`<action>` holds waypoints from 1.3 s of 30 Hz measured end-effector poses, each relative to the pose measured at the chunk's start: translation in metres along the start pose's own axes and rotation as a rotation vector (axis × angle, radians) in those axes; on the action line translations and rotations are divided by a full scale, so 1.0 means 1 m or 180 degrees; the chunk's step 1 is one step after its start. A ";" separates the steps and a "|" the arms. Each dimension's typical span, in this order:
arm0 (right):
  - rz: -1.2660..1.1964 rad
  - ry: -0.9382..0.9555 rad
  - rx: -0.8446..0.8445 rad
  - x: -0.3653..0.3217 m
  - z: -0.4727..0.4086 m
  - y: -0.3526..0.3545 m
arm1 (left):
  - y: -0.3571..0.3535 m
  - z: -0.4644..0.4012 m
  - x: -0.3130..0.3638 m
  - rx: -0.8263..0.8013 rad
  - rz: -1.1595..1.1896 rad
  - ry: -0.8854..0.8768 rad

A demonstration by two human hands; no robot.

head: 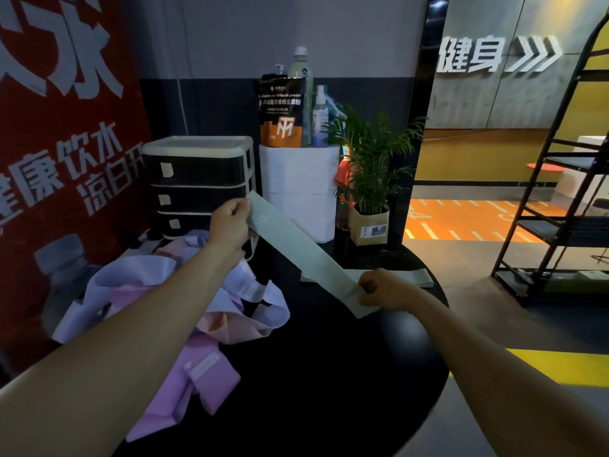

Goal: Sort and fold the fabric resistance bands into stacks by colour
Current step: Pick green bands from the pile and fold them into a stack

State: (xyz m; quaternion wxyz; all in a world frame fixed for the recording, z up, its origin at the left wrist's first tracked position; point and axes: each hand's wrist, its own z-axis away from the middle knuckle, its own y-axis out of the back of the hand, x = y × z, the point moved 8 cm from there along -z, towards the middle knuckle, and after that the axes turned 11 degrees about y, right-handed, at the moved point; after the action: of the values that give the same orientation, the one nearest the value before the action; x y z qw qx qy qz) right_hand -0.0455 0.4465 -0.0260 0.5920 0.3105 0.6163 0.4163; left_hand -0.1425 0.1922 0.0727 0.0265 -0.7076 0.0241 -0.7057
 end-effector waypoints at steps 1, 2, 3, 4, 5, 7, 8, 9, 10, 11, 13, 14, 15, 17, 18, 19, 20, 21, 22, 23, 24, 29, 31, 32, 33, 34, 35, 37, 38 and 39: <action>-0.0042 -0.0068 0.0059 0.013 0.003 0.001 | -0.001 -0.002 -0.005 0.0027 0.0035 0.0045; -0.0103 -0.0117 0.0140 0.024 0.005 0.003 | -0.003 -0.004 -0.011 0.0049 0.0027 0.0084; -0.0257 -0.0227 0.0244 0.037 0.006 0.006 | -0.007 -0.006 -0.018 0.0063 -0.0029 0.0099; -0.0456 -0.0314 0.0394 0.047 0.008 0.010 | -0.011 -0.008 -0.024 0.0071 -0.0129 0.0109; -0.0719 -0.0464 0.0562 0.060 0.010 0.014 | -0.015 -0.011 -0.032 0.0076 -0.0244 0.0118; -0.1285 -0.0762 0.1006 0.082 0.016 0.022 | -0.023 -0.021 -0.048 0.0111 -0.0554 0.0131; -0.1507 -0.0884 0.1244 0.092 0.020 0.026 | -0.026 -0.026 -0.057 0.0145 -0.0737 0.0152; -0.1635 -0.0970 0.1467 0.101 0.024 0.030 | -0.029 -0.032 -0.066 0.0187 -0.0898 0.0186; -0.1660 -0.1004 0.1689 0.109 0.027 0.036 | -0.034 -0.037 -0.075 0.0221 -0.1040 0.0206; -0.1604 -0.1048 0.1872 0.117 0.030 0.040 | -0.038 -0.042 -0.083 0.0256 -0.1188 0.0208; -0.1406 -0.1130 0.2152 0.132 0.031 0.050 | -0.050 -0.045 -0.093 0.0281 -0.1408 0.0199; -0.1321 -0.1190 0.2267 0.140 0.031 0.054 | -0.056 -0.044 -0.096 0.0278 -0.1456 0.0219; -0.1278 -0.1261 0.2370 0.148 0.032 0.056 | -0.062 -0.043 -0.099 0.0289 -0.1487 0.0230; -0.1216 -0.1312 0.2540 0.159 0.030 0.060 | -0.073 -0.044 -0.105 0.0374 -0.1567 0.0180; -0.1123 -0.1313 0.2592 0.162 0.029 0.061 | -0.078 -0.043 -0.106 0.0445 -0.1647 0.0136; -0.1018 -0.1304 0.2632 0.164 0.027 0.062 | -0.080 -0.044 -0.108 0.0501 -0.1750 0.0106; -0.0931 -0.1288 0.2672 0.166 0.026 0.063 | -0.083 -0.047 -0.113 0.0513 -0.1837 0.0079; -0.0885 -0.1281 0.2707 0.168 0.024 0.063 | -0.086 -0.051 -0.119 0.0498 -0.1900 0.0075; -0.0864 -0.1286 0.2734 0.171 0.022 0.063 | -0.088 -0.055 -0.124 0.0478 -0.1963 0.0088; -0.0849 -0.1290 0.2752 0.173 0.020 0.063 | -0.090 -0.058 -0.128 0.0469 -0.2025 0.0109; -0.0820 -0.1294 0.2750 0.175 0.018 0.062 | -0.092 -0.060 -0.132 0.0458 -0.2078 0.0143; -0.0602 -0.1312 0.2575 0.184 0.011 0.053 | -0.101 -0.063 -0.143 0.0382 -0.2227 0.0145; -0.0508 -0.1315 0.2514 0.185 0.010 0.051 | -0.101 -0.065 -0.147 0.0376 -0.2293 0.0178; -0.0468 -0.1320 0.2497 0.186 0.009 0.050 | -0.100 -0.066 -0.149 0.0373 -0.2312 0.0193; -0.0430 -0.1328 0.2480 0.187 0.009 0.049 | -0.099 -0.068 -0.149 0.0366 -0.2327 0.0186; -0.0396 -0.1337 0.2469 0.188 0.008 0.048 | -0.099 -0.069 -0.151 0.0351 -0.2340 0.0190; -0.0373 -0.1347 0.2463 0.188 0.008 0.047 | -0.098 -0.070 -0.153 0.0335 -0.2351 0.0198; -0.0313 -0.1381 0.2424 0.188 0.007 0.046 | -0.096 -0.071 -0.156 0.0306 -0.2343 0.0252; -0.0220 -0.1398 0.2376 0.187 0.007 0.046 | -0.094 -0.072 -0.158 0.0305 -0.2324 0.0278; -0.0083 -0.1419 0.2322 0.184 0.007 0.045 | -0.093 -0.072 -0.159 0.0308 -0.2308 0.0294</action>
State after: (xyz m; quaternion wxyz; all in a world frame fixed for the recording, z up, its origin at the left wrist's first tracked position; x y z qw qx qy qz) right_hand -0.0633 0.6299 -0.0726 0.5673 0.5742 0.5840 0.0862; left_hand -0.2154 0.2956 -0.0792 -0.1930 -0.6355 -0.2604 -0.7008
